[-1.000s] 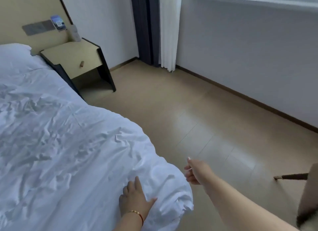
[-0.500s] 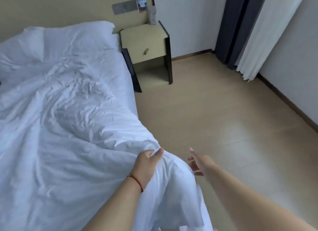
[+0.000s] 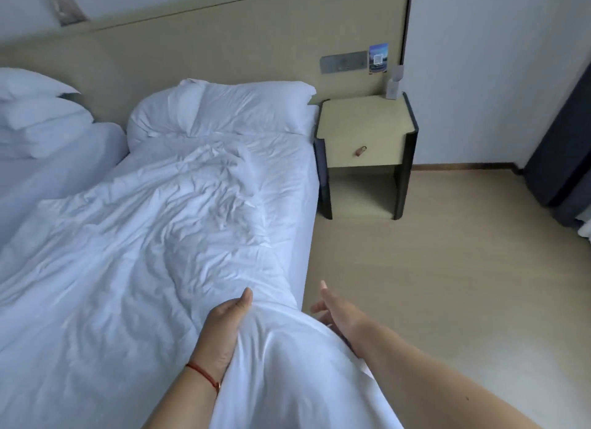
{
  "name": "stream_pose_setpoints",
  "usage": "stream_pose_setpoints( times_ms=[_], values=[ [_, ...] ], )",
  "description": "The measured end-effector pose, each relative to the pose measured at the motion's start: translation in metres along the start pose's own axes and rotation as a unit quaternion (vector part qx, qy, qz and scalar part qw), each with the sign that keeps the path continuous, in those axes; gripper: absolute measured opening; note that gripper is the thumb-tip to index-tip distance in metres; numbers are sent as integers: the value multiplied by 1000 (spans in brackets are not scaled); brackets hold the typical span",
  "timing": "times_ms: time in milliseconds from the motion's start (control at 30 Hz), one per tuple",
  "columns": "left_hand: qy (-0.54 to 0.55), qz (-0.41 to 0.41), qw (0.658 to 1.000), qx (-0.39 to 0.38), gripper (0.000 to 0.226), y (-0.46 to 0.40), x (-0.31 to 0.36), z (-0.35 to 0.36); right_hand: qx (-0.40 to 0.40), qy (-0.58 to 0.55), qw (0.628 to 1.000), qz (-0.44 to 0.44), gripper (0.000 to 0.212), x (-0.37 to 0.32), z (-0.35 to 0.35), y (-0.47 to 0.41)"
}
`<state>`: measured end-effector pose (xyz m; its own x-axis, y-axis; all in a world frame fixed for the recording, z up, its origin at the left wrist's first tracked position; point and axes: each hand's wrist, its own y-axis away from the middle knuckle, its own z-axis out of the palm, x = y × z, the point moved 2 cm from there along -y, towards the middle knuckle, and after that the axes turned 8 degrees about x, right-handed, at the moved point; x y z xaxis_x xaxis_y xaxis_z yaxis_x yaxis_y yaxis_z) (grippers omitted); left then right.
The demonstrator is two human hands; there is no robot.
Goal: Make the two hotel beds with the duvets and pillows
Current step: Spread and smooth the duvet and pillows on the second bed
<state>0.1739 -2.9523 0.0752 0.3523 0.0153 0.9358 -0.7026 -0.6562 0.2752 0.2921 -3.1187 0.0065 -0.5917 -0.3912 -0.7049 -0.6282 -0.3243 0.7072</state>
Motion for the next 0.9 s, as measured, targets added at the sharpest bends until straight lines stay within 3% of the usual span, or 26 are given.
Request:
stream_pose_setpoints(
  times_ms=[67, 133, 233, 300, 367, 500, 633, 900],
  values=[
    [-19, -13, 1000, 6, 47, -30, 5, 10, -32, 40, 999, 0, 73, -15, 9, -29],
    [-11, -55, 998, -5, 55, -57, 9, 27, -8, 124, 992, -19, 76, -25, 15, -52],
    [-61, -124, 990, -12, 47, -110, 21, 47, 15, 118, 992, -31, 67, -53, 11, -81],
    [-107, -144, 984, 20, 42, -161, 34, 57, 37, 118, 990, -71, 56, -95, -10, -108],
    [-93, -171, 979, 63, 38, -221, 52, 69, 61, 108, 984, -130, 59, -146, -33, -151],
    [-166, -129, 969, 131, 41, -341, 95, 94, 45, 177, 952, -245, 56, -245, -57, -223],
    [-349, -130, 913, 168, 53, -429, 108, 111, 20, 173, 938, -301, 56, -332, -60, -274],
    [-456, -195, 852, 164, 66, -546, 75, 109, -48, 162, 931, -323, 53, -424, -17, -375]
  ],
)
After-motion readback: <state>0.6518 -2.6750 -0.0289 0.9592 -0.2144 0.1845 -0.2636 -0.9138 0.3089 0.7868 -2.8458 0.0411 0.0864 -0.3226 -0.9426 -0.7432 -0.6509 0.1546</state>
